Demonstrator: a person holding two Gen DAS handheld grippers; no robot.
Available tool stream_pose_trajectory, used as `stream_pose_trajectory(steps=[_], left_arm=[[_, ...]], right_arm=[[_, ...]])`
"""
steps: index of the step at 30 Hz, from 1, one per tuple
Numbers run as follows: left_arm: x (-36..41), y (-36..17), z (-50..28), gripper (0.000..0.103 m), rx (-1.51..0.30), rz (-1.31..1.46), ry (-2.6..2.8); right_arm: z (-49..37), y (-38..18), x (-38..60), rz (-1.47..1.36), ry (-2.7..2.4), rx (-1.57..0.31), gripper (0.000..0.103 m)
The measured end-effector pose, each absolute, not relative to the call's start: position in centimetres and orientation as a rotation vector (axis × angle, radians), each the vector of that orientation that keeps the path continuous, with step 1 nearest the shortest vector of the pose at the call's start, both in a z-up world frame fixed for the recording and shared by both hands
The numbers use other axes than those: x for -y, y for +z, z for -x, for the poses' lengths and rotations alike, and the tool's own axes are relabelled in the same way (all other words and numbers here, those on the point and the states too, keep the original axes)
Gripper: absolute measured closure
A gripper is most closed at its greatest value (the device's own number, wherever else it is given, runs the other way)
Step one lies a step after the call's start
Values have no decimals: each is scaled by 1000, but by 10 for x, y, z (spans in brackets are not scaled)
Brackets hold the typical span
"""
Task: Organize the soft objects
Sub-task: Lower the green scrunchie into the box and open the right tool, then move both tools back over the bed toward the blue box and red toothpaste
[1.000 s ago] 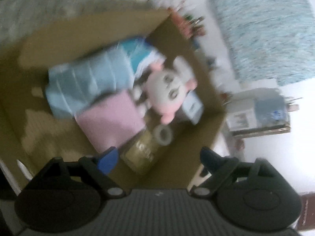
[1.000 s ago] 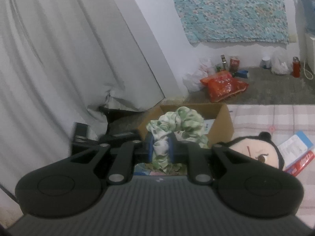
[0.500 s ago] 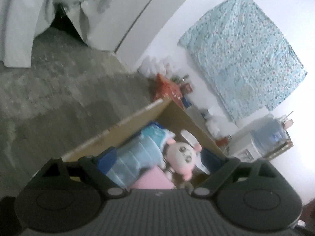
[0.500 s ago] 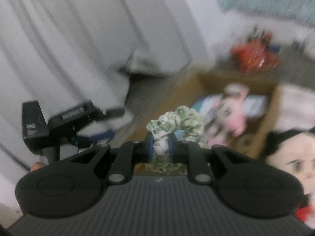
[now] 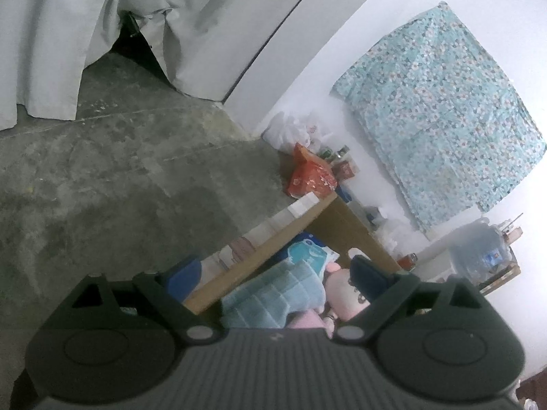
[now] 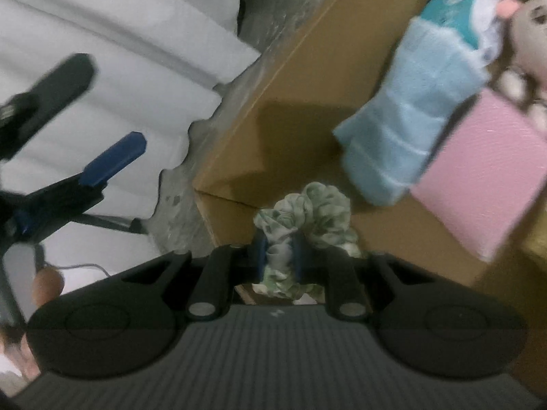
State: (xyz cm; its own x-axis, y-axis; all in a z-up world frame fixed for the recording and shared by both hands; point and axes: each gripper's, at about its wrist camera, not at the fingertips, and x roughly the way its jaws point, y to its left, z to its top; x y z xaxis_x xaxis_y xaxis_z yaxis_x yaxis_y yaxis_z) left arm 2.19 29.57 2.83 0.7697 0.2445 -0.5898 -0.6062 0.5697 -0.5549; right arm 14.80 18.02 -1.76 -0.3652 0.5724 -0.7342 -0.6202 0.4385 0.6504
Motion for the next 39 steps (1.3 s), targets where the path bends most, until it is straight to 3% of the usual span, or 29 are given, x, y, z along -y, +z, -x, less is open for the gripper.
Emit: stream_pose_trajectory(steps=[3, 6, 8, 11, 19, 22, 39], left_arm=[[-302, 24, -19, 8, -474, 831, 530], [-307, 19, -19, 8, -478, 843, 537], [-308, 16, -19, 8, -481, 849, 536], [-309, 14, -19, 8, -486, 852, 533], [-296, 20, -22, 5, -499, 819, 501], [-282, 26, -25, 4, -512, 782, 460], [-120, 50, -59, 3, -656, 417, 155]], right_arm=[[-146, -27, -198, 43, 1255, -1478, 81], [-150, -31, -203, 24, 1249, -1461, 66], [-158, -31, -196, -12, 1250, -1446, 48], [-164, -27, -188, -70, 1253, -1426, 41], [-165, 8, -137, -187, 1220, -1304, 41], [-155, 28, -98, -222, 1193, -1210, 32], [-72, 56, 204, -502, 758, -826, 29]])
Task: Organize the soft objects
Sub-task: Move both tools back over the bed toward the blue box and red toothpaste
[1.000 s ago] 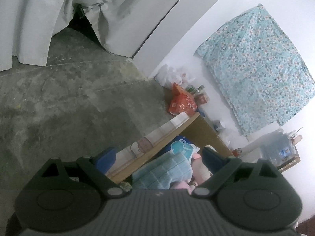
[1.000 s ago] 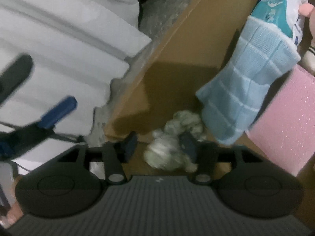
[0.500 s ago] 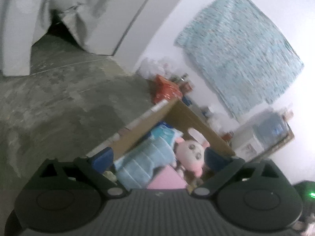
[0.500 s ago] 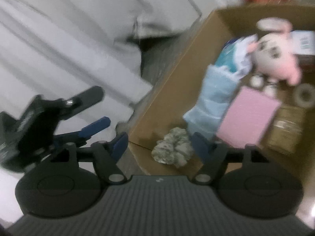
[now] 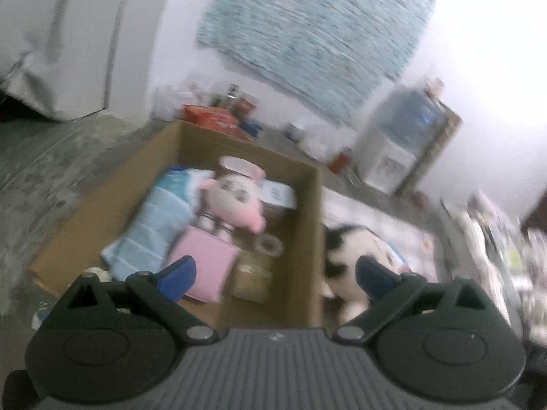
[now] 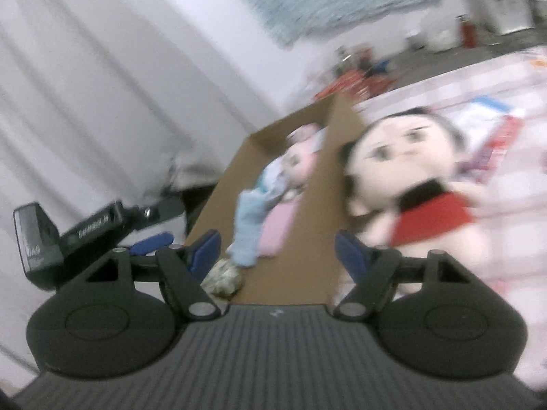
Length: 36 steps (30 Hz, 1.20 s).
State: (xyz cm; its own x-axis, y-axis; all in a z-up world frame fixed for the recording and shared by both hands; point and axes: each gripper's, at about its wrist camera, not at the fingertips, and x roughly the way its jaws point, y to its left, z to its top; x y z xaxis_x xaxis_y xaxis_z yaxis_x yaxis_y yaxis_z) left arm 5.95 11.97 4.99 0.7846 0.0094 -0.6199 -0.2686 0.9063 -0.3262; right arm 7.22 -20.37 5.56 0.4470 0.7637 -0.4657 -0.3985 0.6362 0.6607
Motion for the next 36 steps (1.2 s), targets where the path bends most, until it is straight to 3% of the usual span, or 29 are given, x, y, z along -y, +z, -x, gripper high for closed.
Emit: stream_pose_trajectory(steps=[8, 22, 27, 31, 36], left_arm=[[-42, 50, -71, 3, -722, 314, 39], [61, 63, -107, 2, -759, 155, -78], [87, 70, -146, 2, -751, 70, -116], [103, 71, -190, 2, -753, -27, -143], [119, 44, -259, 2, -865, -130, -217]], right_arm=[[-49, 51, 300, -601, 583, -721, 29], [-78, 49, 358, -675, 583, -610, 29], [-104, 40, 365, -663, 535, -620, 30], [-132, 26, 360, -634, 505, -649, 37], [-161, 8, 351, -609, 501, -676, 40]])
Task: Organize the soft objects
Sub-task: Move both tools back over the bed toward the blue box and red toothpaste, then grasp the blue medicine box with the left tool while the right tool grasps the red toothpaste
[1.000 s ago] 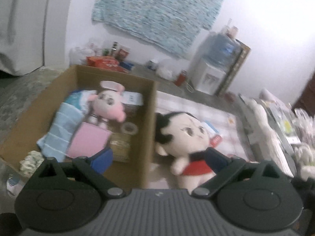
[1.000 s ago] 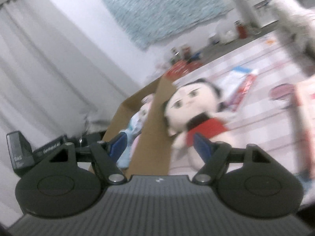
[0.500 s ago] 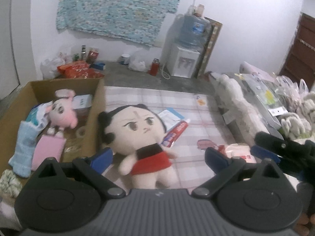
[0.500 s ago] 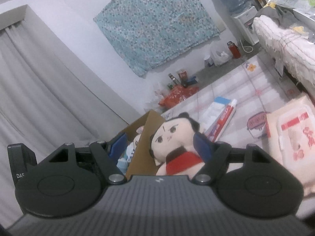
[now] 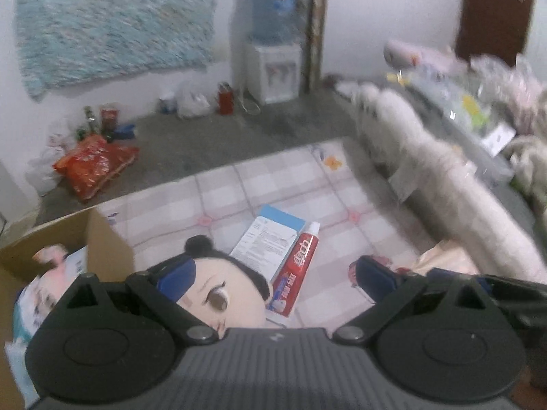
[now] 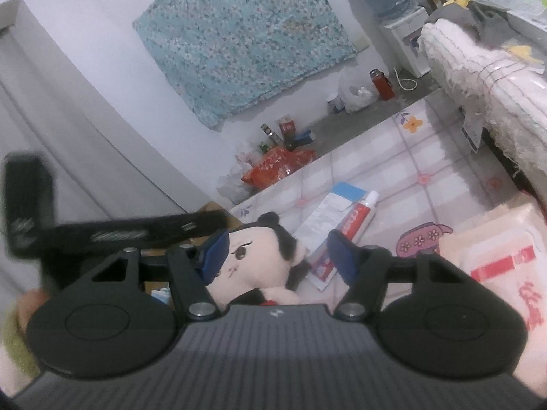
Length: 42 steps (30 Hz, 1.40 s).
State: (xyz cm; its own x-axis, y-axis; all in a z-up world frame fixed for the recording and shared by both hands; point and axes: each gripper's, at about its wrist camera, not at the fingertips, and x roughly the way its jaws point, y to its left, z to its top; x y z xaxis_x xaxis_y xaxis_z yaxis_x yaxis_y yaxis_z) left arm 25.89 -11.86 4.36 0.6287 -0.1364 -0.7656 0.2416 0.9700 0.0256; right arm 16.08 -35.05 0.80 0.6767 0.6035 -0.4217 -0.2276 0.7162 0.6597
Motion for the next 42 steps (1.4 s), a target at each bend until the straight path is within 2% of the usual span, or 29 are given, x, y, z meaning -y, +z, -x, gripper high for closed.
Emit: stream_pose_trajectory(steps=[9, 19, 28, 31, 40, 42], left_arm=[[138, -38, -365, 3, -1093, -263, -315], [146, -101, -427, 0, -1269, -416, -357], [121, -110, -454, 0, -1399, -215, -388], [110, -113, -459, 4, -1430, -144, -392], [114, -109, -453, 6, -1390, -204, -413], [114, -109, -454, 11, -1390, -202, -405]], right_arm=[[-186, -20, 342, -558, 477, -719, 42], [-205, -38, 339, -548, 488, -749, 42], [-218, -49, 334, -559, 501, -772, 42], [-219, -50, 334, -554, 502, -769, 42], [-224, -62, 335, -558, 488, -802, 42], [-223, -62, 335, -554, 485, -801, 42]])
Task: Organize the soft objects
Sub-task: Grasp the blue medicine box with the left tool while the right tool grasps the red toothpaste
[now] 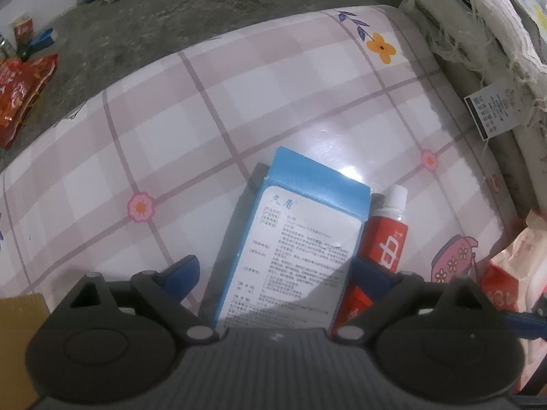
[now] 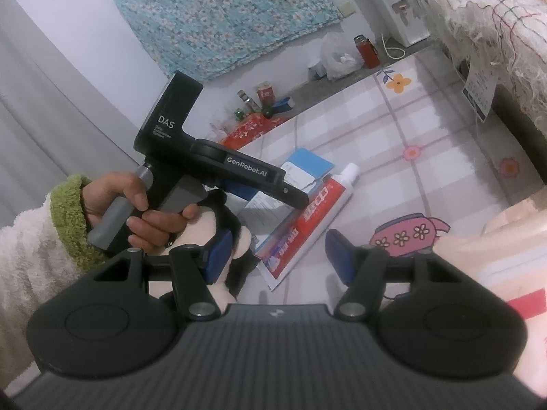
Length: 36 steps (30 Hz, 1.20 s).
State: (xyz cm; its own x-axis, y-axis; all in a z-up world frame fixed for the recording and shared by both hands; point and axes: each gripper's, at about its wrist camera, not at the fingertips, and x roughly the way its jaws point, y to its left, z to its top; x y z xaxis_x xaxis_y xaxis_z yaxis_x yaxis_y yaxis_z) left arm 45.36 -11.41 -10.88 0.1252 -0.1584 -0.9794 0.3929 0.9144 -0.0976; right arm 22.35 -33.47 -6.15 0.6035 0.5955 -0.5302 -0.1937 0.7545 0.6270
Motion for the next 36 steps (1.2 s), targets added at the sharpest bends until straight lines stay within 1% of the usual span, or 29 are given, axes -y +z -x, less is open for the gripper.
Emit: stream_pose_trajectory(steps=[1, 2, 7, 8, 10, 12, 13, 14, 16, 18, 19, 20, 21, 23, 26, 30, 33, 36], left_arm=[[115, -111, -455, 14, -1396, -188, -397], [116, -112, -456, 23, -1404, -163, -386], [115, -107, -452, 24, -1373, -99, -348], [114, -107, -451, 26, -1361, -93, -341], [113, -106, -450, 49, -1344, -80, -322], [108, -97, -448, 76, -1297, -44, -313], [104, -90, -449, 81, -1275, -23, -312], [100, -83, -450, 82, -1265, 7, -311], [94, -78, -452, 81, -1265, 48, -310], [89, -82, -453, 71, -1289, 66, -308], [89, -85, -453, 68, -1302, 70, -306], [87, -88, -452, 62, -1311, 75, -306], [84, -90, -451, 53, -1311, 78, -306], [82, -92, -450, 47, -1309, 92, -311], [76, -93, -449, 45, -1293, 116, -303], [76, -98, -451, 45, -1318, 117, -294], [74, -100, -451, 45, -1325, 135, -287], [71, -98, -450, 43, -1318, 153, -288]], right_arm=[[-223, -62, 334, -554, 482, -801, 42], [-224, -62, 334, -553, 478, -802, 42], [-228, -63, 328, -525, 451, -816, 42], [-229, -63, 325, -512, 445, -818, 42], [-233, -63, 318, -484, 425, -827, 42], [-238, -65, 312, -464, 400, -842, 42], [-243, -66, 308, -452, 384, -847, 42], [-248, -67, 303, -437, 375, -848, 42], [-260, -71, 292, -407, 339, -860, 42], [-270, -75, 279, -364, 310, -869, 42], [-273, -76, 276, -353, 299, -873, 42], [-276, -78, 272, -347, 296, -881, 42], [-279, -81, 268, -339, 287, -894, 42], [-284, -84, 258, -298, 269, -912, 42], [-290, -93, 241, -215, 241, -935, 42], [-295, -96, 232, -182, 236, -930, 42], [-298, -95, 223, -138, 243, -919, 44], [-298, -93, 221, -105, 263, -921, 48]])
